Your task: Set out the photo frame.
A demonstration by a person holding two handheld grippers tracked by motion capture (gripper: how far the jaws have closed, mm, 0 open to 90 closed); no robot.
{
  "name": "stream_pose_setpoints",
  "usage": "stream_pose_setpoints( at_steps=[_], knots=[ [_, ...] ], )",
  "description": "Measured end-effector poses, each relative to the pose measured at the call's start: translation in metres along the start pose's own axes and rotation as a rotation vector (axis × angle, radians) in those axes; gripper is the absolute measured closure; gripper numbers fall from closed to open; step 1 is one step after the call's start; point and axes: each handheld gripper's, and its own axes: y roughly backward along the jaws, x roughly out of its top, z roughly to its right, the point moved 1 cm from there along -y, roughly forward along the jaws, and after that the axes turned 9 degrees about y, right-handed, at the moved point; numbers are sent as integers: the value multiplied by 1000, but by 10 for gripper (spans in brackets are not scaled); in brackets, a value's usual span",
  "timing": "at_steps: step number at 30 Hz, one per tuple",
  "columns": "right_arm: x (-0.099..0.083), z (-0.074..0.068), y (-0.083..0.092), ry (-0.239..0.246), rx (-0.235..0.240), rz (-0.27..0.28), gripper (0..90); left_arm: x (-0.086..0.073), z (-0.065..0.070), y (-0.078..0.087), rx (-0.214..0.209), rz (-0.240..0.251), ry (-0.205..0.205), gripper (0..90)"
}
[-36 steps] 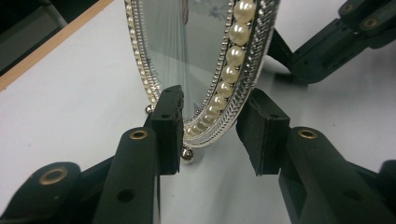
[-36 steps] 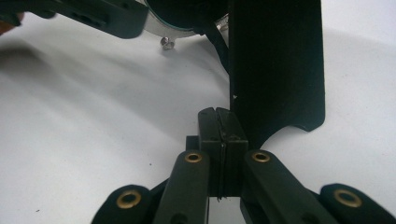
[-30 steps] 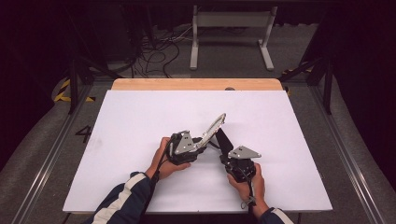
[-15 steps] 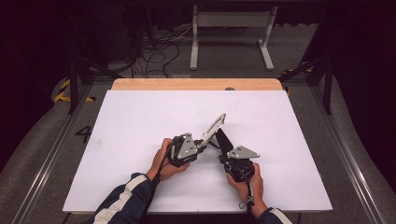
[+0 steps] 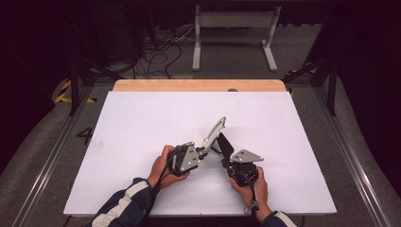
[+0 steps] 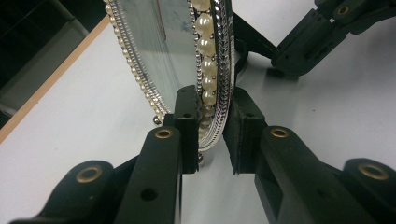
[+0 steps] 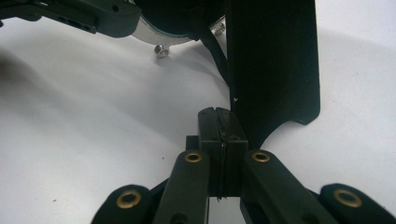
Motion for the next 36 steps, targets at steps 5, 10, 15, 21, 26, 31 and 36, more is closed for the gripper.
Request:
stream_pose_setpoints(
  at_steps=[5,10,15,21,26,31,36],
  knots=[
    [0,-1,1,12,-10,-9,900,1,5,2,18,-10,-3,766],
    [0,-1,3,8,-16,-16,900,2,12,5,21,-19,1,758],
    [-1,1,5,9,-21,-21,900,3,15,7,16,-22,17,751],
    [-3,6,5,4,-25,-14,900,4,18,7,9,-13,30,741],
    [-3,8,4,5,-26,-12,900,4,19,6,3,-11,42,735],
    [-4,13,4,-2,-32,-11,900,4,18,5,-18,-3,44,728],
    [-4,16,2,-2,-34,-11,900,4,18,4,-26,0,53,724]
  ],
)
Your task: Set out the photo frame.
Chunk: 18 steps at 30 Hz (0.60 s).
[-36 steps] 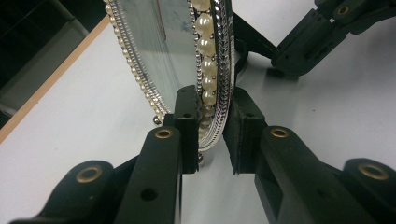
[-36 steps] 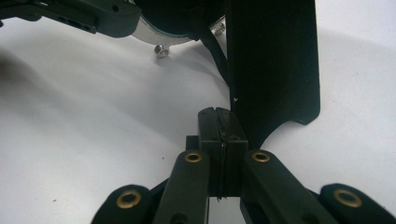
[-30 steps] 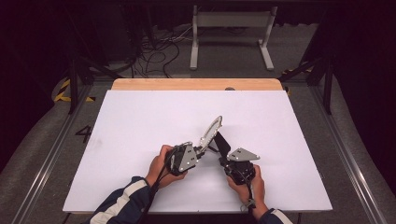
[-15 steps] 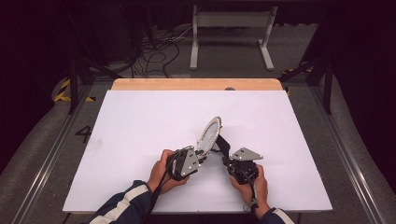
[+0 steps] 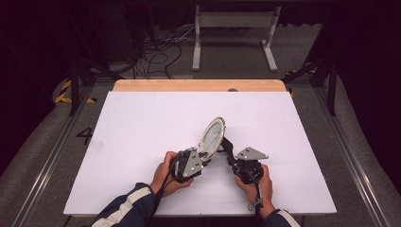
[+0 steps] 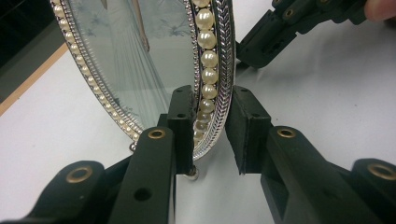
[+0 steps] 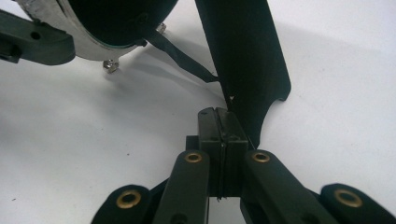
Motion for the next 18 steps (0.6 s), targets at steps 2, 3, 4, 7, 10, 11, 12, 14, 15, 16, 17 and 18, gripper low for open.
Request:
stream_pose_setpoints(
  at_steps=[2,3,4,7,10,11,12,14,15,16,17,18],
  knots=[
    [0,2,-1,-6,-2,0,900,0,0,0,-3,-1,6,722],
    [0,2,-1,-6,-2,0,900,0,0,0,-3,-1,6,721],
    [0,3,-1,-10,-3,2,900,0,1,-1,0,-2,-2,721],
    [0,5,-3,-12,-8,0,900,1,0,-2,-8,1,-5,719],
    [0,7,-5,-21,-3,3,900,1,1,-2,-10,0,7,716],
    [0,7,-5,-21,-5,1,900,2,2,-3,-14,4,8,716],
    [0,8,-6,-23,-6,-1,900,2,2,-3,-16,5,8,716],
    [0,9,-8,-27,-6,-5,900,4,4,-4,-24,8,5,716],
    [0,9,-8,-27,-4,-6,900,5,6,-5,-28,10,3,716],
    [0,10,-8,-31,-4,-7,900,5,6,-5,-28,10,3,716],
    [0,10,-9,-35,-4,-9,900,6,7,-5,-27,12,5,716],
    [0,10,-9,-35,-4,-9,900,6,7,-5,-30,14,3,716]
  ],
)
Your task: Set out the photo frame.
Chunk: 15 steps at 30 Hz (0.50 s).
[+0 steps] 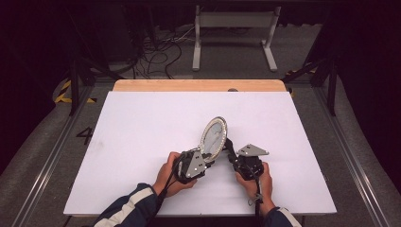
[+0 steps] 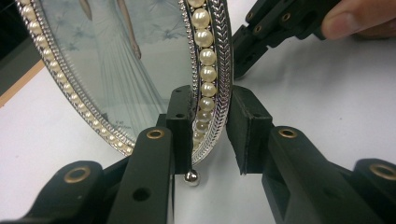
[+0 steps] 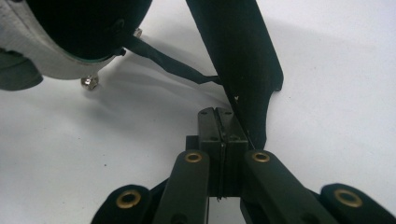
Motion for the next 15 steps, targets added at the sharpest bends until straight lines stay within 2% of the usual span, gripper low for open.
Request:
stream_pose_setpoints(
  at_steps=[11,13,15],
  knots=[
    [-1,2,0,0,4,-4,900,0,0,0,-26,10,11,713],
    [-2,3,1,-1,6,0,900,-1,-1,2,-43,23,14,689],
    [-2,4,3,1,10,3,900,-1,-2,7,-47,35,-4,649]
  ],
)
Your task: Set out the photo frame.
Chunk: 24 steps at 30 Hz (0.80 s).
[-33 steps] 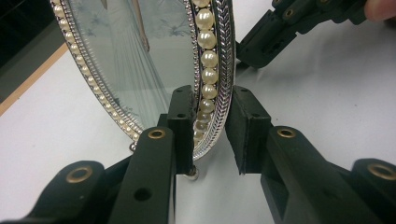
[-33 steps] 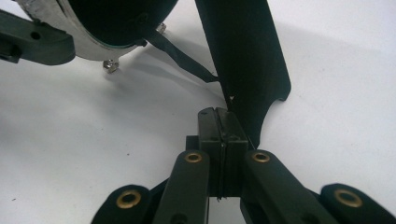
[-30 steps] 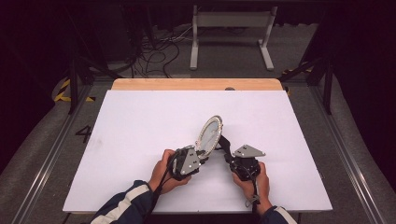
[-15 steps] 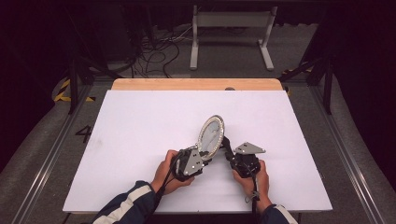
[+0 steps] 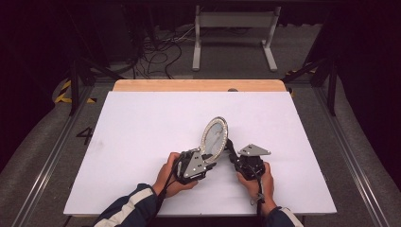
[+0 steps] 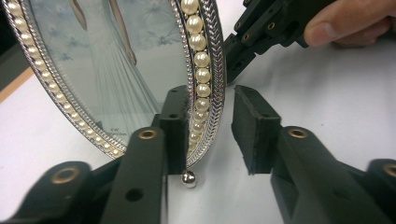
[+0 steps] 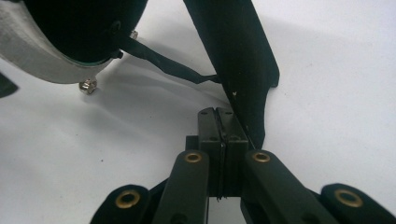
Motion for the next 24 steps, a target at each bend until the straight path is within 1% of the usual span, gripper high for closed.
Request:
stream_pose_setpoints(
  at_steps=[2,3,4,5,6,7,9,10,11,12,14,16,17,20,23,24],
  knots=[
    [0,1,2,5,5,10,900,-2,-2,5,-2,6,0,635],
    [0,1,2,5,5,10,900,-2,-2,5,-2,6,0,631],
    [-1,1,4,2,5,19,900,-5,-5,11,4,3,9,624],
    [-1,1,4,2,5,19,900,-5,-5,11,4,3,9,623],
    [-1,1,6,2,6,25,900,-7,-7,15,5,2,11,619],
    [-1,0,7,3,8,26,900,-9,-10,21,13,4,21,615],
    [-1,0,8,2,11,29,898,-10,-12,24,13,2,19,606],
    [0,-1,9,8,16,36,897,-12,-14,28,12,-1,22,606],
    [0,-3,11,19,19,43,890,-14,-16,31,14,-4,26,588],
    [1,-5,12,20,23,45,885,-18,-19,35,7,-15,36,579],
    [1,-6,14,23,30,50,876,-23,-23,39,12,-29,48,563],
    [1,-8,17,28,35,58,862,-28,-26,43,9,-39,62,541],
    [1,-8,17,28,35,58,862,-28,-26,43,9,-39,62,533],
    [0,-11,21,30,46,68,837,-33,-30,52,8,-34,93,520],
    [-1,-16,23,31,60,72,817,-38,-32,60,17,-34,105,473],
    [-1,-17,23,30,64,74,797,-40,-33,62,22,-31,113,457]
  ],
)
